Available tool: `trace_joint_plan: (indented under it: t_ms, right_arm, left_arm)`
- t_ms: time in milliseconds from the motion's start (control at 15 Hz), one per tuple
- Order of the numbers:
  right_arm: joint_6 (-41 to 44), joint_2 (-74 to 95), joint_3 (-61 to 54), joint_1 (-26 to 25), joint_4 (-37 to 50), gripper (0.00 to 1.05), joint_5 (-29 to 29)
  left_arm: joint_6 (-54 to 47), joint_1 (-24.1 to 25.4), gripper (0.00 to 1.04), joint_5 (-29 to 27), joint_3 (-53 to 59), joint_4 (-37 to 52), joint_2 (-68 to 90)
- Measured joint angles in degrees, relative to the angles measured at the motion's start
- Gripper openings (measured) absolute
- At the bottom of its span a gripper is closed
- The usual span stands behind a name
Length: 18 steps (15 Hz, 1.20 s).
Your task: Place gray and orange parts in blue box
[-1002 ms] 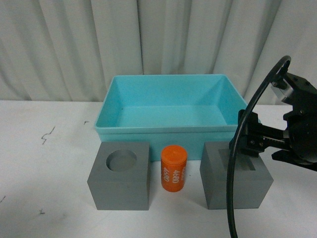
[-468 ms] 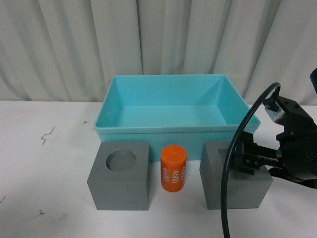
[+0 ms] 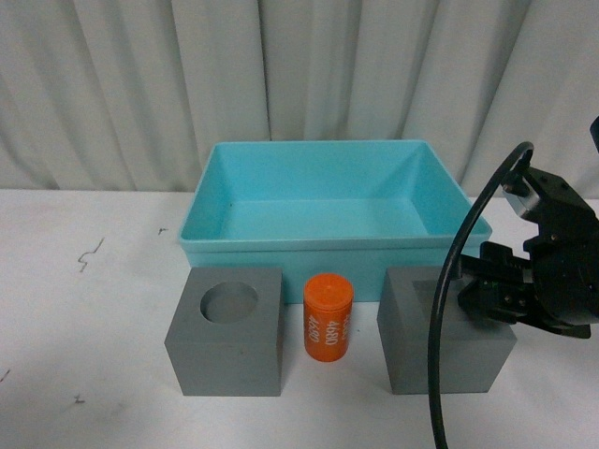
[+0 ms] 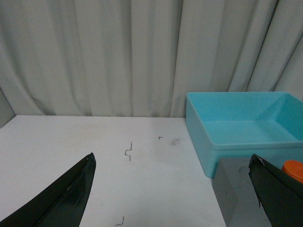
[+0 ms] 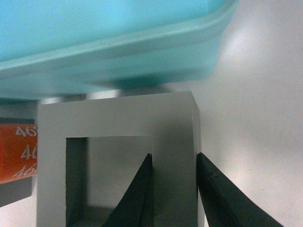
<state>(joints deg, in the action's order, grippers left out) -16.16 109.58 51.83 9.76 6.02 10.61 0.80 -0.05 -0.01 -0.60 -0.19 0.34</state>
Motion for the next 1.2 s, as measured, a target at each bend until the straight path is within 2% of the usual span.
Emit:
trace_joint_plan:
  t_ms: [134, 334, 534, 668, 868, 1203]
  right_arm:
    - [1.07, -2.1, -1.07, -0.42, -0.9, 0.19, -0.96]
    - [4.42, -14.16, -5.11, 0.09, -5.6, 0.19, -0.31]
    - [7.34, -24.72, -3.69, 0.22, -9.94, 0.19, 2.32]
    - [8.72, -23.91, 2.01, -1.64, -9.68, 0.19, 2.32]
    - [8.74, -13.97, 15.52, -4.2, -10.32, 0.18, 2.8]
    - [7.91, -2.21, 26.82, -4.2, -11.89, 0.18, 2.91]
  left_arm:
    - [0.0, 0.0, 0.98, 0.0, 0.0, 0.0, 0.0]
    - [-0.02, 0.0, 0.98, 0.02, 0.0, 0.0, 0.0]
    - [0.0, 0.0, 0.98, 0.0, 0.0, 0.0, 0.0]
    - [0.0, 0.0, 0.98, 0.0, 0.0, 0.0, 0.0]
    - [0.0, 0.0, 0.98, 0.02, 0.0, 0.0, 0.0]
    - [0.0, 0.0, 0.98, 0.0, 0.0, 0.0, 0.0]
